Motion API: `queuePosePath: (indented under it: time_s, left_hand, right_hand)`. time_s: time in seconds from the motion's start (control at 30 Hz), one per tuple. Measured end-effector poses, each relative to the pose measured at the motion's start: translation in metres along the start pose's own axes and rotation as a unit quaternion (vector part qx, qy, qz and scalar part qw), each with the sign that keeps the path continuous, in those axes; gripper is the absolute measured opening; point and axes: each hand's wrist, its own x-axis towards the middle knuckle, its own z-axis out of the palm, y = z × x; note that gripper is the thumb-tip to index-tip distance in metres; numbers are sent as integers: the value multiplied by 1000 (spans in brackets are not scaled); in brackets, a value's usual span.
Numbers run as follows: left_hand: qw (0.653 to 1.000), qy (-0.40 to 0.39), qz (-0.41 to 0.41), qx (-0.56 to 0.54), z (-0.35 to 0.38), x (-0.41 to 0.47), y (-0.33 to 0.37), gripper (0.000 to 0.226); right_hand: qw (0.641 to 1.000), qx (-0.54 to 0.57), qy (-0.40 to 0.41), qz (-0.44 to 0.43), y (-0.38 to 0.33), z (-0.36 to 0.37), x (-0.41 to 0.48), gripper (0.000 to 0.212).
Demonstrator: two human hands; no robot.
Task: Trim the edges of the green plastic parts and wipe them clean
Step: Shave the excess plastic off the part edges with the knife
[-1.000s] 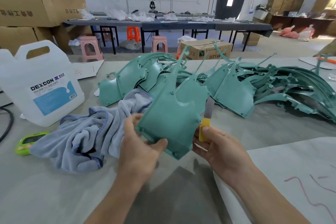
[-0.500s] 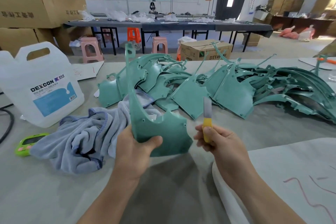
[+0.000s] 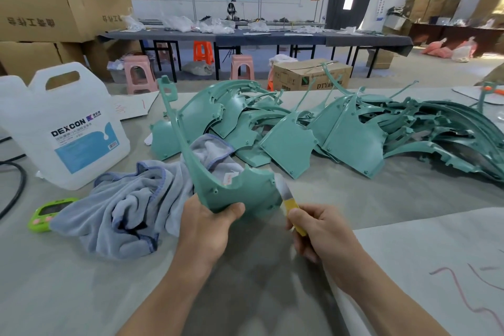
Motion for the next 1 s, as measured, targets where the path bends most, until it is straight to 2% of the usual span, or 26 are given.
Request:
queuePosePath:
  time_s: [0.07, 0.13, 0.2, 0.27, 0.33, 0.4, 0.43, 0.53, 0.6, 0.63, 0.73, 0.77, 0.87, 1.0]
  left_hand:
    - [1000, 1, -2, 3, 1, 0, 0, 34]
    - [1000, -1, 5, 13, 1, 1, 0, 33]
    - [1000, -5, 14, 24, 1, 1, 1, 33]
    - [1000, -6, 17, 25, 0, 0, 1, 33]
    - [1000, -6, 15, 18, 0, 0, 1, 33]
    - [1000, -4, 15, 18, 0, 0, 1, 33]
    - [1000, -2, 14, 18, 0, 0, 0, 34]
    - [1000, -5, 21, 20, -1, 3, -1, 39]
    - [999, -3, 26, 21, 0, 3, -2, 39]
    - [999, -3, 27, 18, 0, 3, -2, 38]
    - [1000, 2, 23, 11, -2, 3, -4, 38]
    - [1000, 13, 16, 7, -2, 4, -5, 35]
    - [997, 44, -32, -46, 1, 6, -6, 22]
    - [965, 30, -119, -232, 4, 6, 7, 22]
  right_hand:
    - [997, -52, 53, 2, 2, -6, 3, 34]
    - [997, -33, 70, -19, 0, -9, 3, 29]
    - [998, 27, 31, -39, -4, -6, 0, 23]
    - [999, 22, -2, -39, -4, 0, -2, 21]
    - [998, -53, 31, -29, 2, -1, 3, 25]
    - [982, -164, 92, -23, 7, -8, 9, 30]
    - [978, -176, 110, -24, 8, -11, 11, 30]
    - [996, -34, 77, -42, 4, -9, 5, 23]
    - [999, -2, 30, -40, 2, -2, 3, 21]
    - [999, -25, 28, -29, 3, 0, 4, 22]
    - [982, -156, 103, 1, 9, -5, 12, 25]
    - [979, -168, 115, 4, 10, -7, 13, 26]
    - [993, -74, 95, -3, 7, -11, 11, 24]
    - [994, 34, 84, -63, 1, -4, 6, 27]
